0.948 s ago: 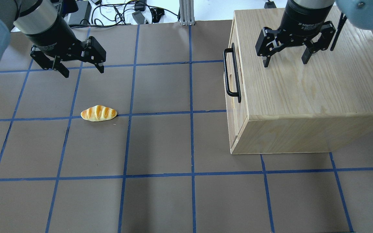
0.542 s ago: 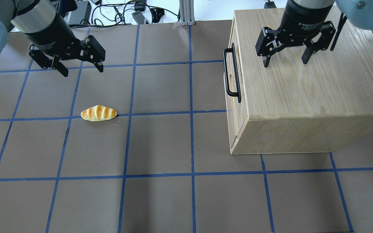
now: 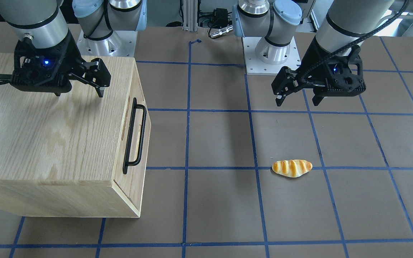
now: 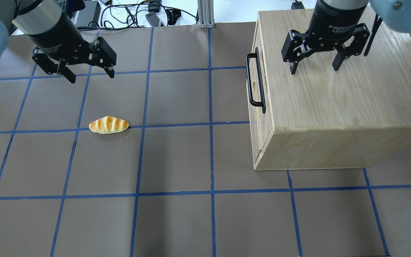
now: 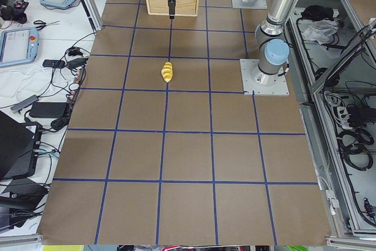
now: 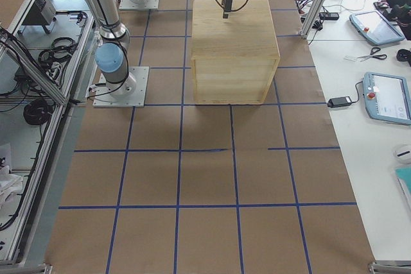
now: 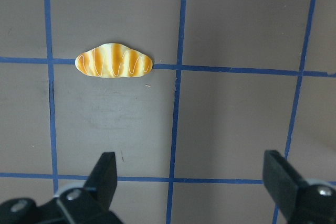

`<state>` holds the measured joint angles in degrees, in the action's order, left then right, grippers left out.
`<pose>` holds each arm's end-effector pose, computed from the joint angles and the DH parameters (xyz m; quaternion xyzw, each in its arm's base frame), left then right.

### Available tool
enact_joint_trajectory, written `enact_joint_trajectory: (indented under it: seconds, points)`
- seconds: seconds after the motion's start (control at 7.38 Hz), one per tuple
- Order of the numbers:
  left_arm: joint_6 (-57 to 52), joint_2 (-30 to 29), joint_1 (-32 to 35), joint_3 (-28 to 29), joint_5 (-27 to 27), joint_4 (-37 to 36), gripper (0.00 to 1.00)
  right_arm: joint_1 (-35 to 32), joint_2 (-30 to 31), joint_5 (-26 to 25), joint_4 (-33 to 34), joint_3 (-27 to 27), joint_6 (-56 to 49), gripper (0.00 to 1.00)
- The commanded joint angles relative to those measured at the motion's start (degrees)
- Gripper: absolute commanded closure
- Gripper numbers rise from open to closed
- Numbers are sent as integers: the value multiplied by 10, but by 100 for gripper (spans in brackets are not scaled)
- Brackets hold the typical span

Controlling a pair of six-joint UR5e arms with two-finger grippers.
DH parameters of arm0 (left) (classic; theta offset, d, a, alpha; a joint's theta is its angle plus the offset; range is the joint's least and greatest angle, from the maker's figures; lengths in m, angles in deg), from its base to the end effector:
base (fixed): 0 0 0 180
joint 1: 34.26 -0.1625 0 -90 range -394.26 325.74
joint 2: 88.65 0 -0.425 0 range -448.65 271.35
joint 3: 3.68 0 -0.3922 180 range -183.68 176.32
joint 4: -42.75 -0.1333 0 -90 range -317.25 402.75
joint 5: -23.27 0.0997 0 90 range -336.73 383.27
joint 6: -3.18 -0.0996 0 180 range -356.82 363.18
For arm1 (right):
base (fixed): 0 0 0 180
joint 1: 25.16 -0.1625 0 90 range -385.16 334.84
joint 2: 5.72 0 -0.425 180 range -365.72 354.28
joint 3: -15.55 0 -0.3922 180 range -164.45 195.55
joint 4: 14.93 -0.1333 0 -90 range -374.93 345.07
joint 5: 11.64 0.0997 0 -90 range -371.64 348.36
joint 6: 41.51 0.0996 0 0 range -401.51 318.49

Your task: Open upper drawer

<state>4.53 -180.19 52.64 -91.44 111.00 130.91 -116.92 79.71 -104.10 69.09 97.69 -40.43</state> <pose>-0.1096 -0.5143 0.4971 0.0384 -0.9988 0.0225 0.0195 0.1449 -0.5161 0.5046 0.0064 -0.9995 -0.0229 0.0220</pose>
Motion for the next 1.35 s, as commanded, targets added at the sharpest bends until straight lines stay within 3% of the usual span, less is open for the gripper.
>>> enact_joint_trajectory:
  seconds: [0.0,0.41,0.95,1.22]
  points:
    - [-4,-1,-2,0,-3,-1,0,0,0,0,0,-1,1,0]
    - [17,-12,24,0,-4,-33,0,0,0,0,0,-1,1,0]
    - [133,-23,82,11,-34,-56,0,1,0,0,0,0,1,0]
    - [176,-43,112,10,-70,-118,0,0,0,0,0,0,0,0]
